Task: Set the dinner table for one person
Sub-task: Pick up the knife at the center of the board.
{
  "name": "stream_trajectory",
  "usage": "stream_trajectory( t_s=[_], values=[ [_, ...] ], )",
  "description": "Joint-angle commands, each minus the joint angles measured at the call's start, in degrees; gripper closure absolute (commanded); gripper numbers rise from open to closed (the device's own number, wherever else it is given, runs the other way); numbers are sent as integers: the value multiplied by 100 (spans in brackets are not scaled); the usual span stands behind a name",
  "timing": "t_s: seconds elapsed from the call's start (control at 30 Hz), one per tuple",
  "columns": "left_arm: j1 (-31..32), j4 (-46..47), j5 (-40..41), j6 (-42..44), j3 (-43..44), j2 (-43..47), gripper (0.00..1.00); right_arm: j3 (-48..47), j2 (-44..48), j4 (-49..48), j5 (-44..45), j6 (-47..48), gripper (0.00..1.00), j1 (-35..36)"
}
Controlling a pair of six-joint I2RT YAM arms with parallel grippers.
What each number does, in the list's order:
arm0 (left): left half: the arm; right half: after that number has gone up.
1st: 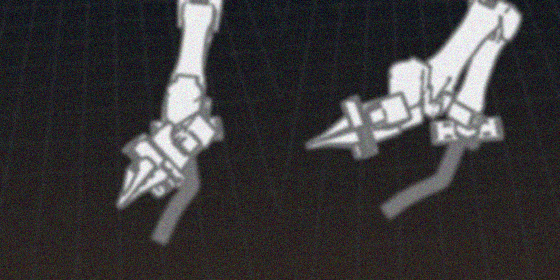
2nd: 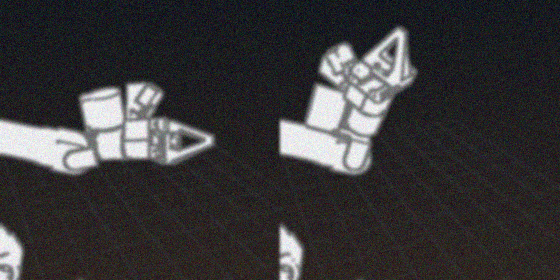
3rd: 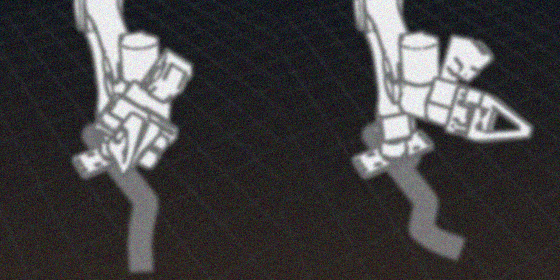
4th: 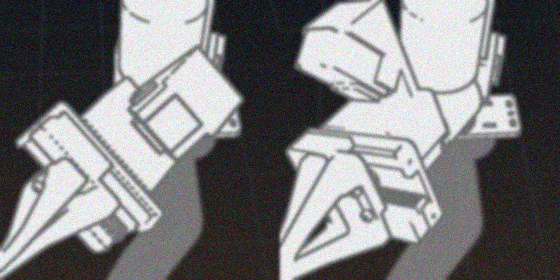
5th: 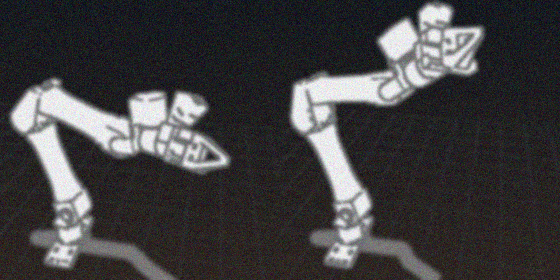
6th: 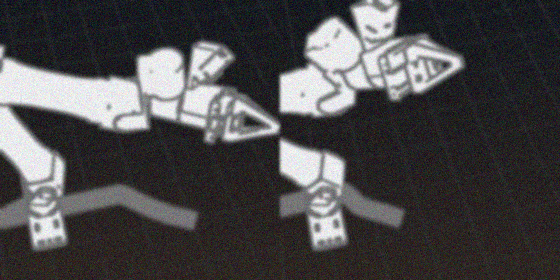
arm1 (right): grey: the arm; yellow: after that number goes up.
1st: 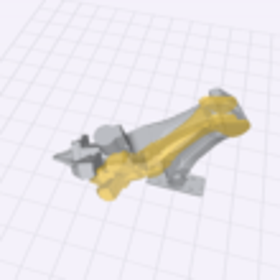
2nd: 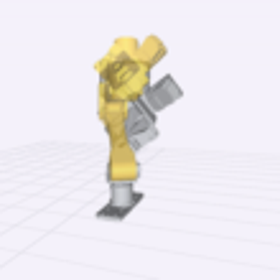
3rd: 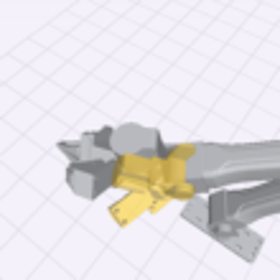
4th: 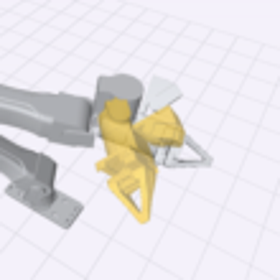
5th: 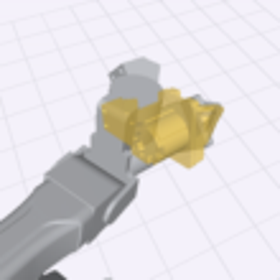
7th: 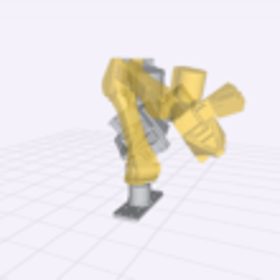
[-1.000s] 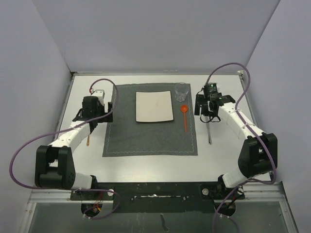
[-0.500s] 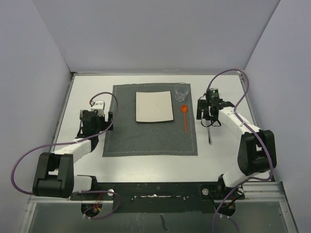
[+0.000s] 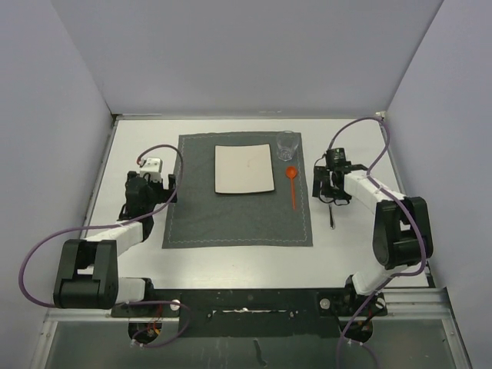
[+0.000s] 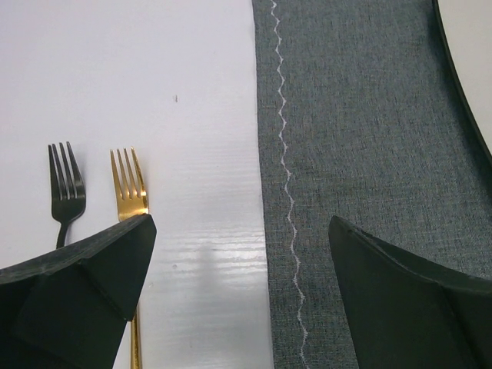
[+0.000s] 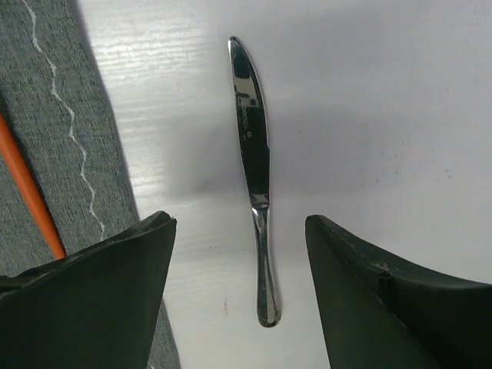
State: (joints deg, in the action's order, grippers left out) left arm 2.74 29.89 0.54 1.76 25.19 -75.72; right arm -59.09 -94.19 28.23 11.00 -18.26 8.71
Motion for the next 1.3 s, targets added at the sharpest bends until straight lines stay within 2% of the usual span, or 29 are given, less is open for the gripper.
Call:
stream_trajectory(
  t_s=[0.0, 0.2, 0.4, 0.63, 0.7, 0.77, 0.83, 1.03, 1.27],
  values=[
    [-156, 712, -398, -57, -77, -232, 2, 81, 497, 74, 14, -64, 30, -6],
    [-334, 1239, -759, -88, -184, -698, 2, 336, 737, 66, 5, -103, 32, -3],
    [-492, 2143, -1234, -12, -381, -1344, 2, 559, 762, 43, -56, -162, 34, -7],
    [-579, 2647, -1627, 47, -547, -1607, 2, 706, 729, -74, -81, -229, 38, 3],
    [-590, 2661, -1634, 44, -557, -1610, 2, 706, 657, -96, -77, -248, 42, 10],
    [-590, 2690, -1627, 44, -568, -1616, 2, 722, 566, -142, -73, -256, 51, 10],
    [-591, 2697, -1627, 44, -568, -1625, 2, 719, 474, -168, -45, -245, 56, 15],
    [-591, 2701, -1631, 44, -566, -1628, 2, 622, 285, -178, 42, -172, 57, -15],
    [-591, 2698, -1630, 44, -565, -1630, 2, 461, -57, -209, -265, 68, 56, -222]
  ],
)
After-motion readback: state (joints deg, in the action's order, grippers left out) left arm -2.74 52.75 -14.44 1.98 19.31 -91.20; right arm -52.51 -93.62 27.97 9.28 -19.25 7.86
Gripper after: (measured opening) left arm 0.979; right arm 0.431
